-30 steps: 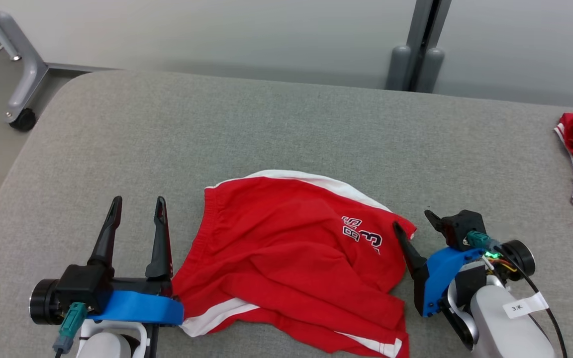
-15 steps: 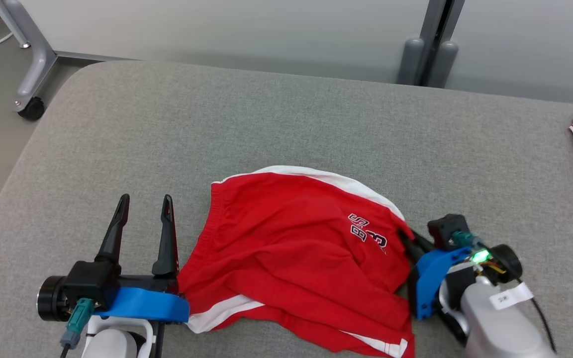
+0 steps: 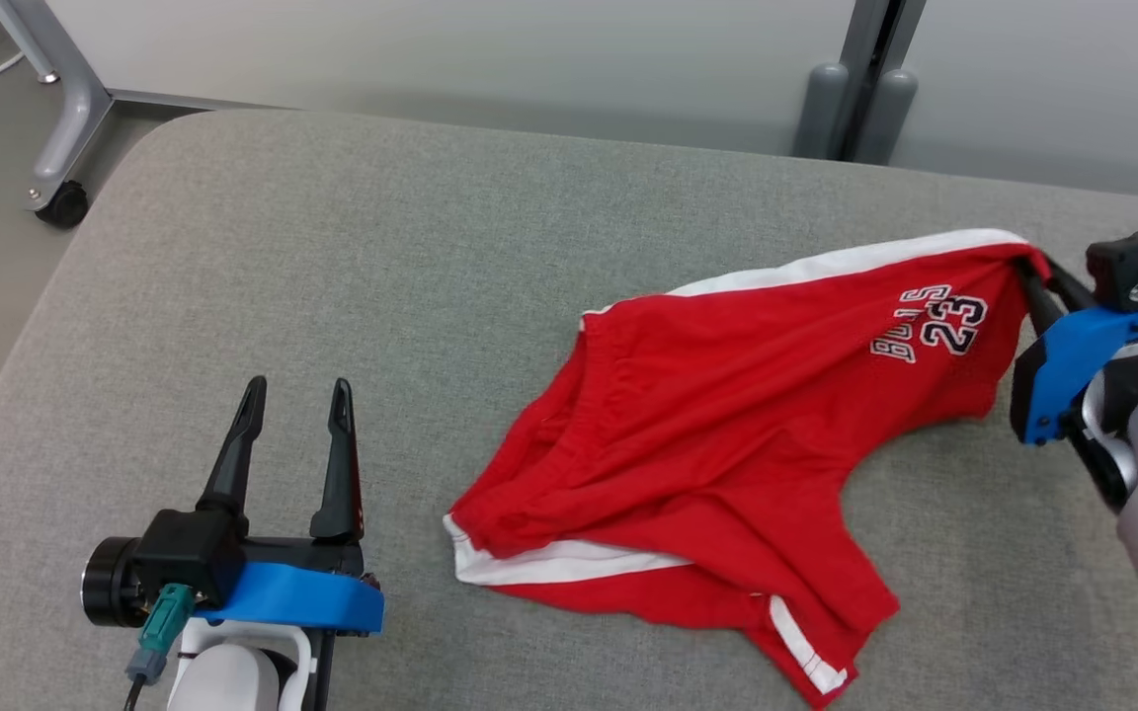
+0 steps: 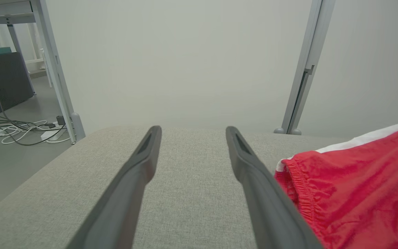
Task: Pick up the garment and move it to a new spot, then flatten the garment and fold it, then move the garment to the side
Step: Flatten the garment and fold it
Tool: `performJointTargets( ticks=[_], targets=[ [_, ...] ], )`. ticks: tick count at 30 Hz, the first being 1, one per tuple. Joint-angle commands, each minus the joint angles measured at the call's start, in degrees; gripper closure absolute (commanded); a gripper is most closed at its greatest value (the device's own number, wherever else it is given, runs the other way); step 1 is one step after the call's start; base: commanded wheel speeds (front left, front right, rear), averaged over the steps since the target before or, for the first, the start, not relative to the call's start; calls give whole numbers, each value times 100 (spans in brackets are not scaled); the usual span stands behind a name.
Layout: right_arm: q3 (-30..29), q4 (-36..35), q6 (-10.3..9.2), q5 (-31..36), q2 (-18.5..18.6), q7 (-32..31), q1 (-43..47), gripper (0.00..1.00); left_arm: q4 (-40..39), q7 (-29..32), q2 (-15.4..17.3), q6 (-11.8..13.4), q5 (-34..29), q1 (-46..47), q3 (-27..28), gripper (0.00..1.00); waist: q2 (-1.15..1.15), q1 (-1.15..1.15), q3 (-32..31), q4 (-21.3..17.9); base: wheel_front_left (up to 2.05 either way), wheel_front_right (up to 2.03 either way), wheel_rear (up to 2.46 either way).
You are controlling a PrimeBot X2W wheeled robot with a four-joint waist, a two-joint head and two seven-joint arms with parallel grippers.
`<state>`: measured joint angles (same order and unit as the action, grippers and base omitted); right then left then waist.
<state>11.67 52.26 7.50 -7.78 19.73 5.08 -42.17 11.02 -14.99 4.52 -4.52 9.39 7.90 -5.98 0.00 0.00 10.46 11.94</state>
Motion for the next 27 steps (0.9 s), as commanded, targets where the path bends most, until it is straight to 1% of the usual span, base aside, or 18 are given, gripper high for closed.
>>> performJointTargets(
  ticks=[1,2,3,4,9,14,21,27],
  targets=[
    [-26,66,-1,-4,100,18,-165,100,-2,-25,-23,-10,-44,103,10,0,0,0,41,25,0,0,0],
    [-3,155,-1,11,113,75,-273,80,-8,-25,-34,-18,-35,114,14,0,0,0,83,18,0,0,0],
    [15,229,-1,16,105,78,-306,16,-9,-25,-42,-20,-32,134,19,0,0,0,102,13,0,0,0],
    [48,330,-1,1,60,113,-386,0,-14,-25,-51,-19,-29,160,42,0,0,0,142,-20,0,0,0],
    [40,446,-1,-57,17,439,-405,0,-21,-25,-64,-3,-61,180,105,0,0,0,162,-154,0,0,0],
    [13,236,-1,-73,-21,790,-94,0,-34,-25,-43,12,-94,95,230,0,0,0,64,-342,0,0,0],
    [168,-537,-1,-243,-240,921,765,0,-126,-26,-7,35,-143,-102,389,0,0,0,-98,-600,0,0,0],
    [394,-1425,0,-335,-434,728,1698,0,-166,-26,-3,19,-172,-188,441,0,0,0,-179,-713,0,0,0]
  ],
)
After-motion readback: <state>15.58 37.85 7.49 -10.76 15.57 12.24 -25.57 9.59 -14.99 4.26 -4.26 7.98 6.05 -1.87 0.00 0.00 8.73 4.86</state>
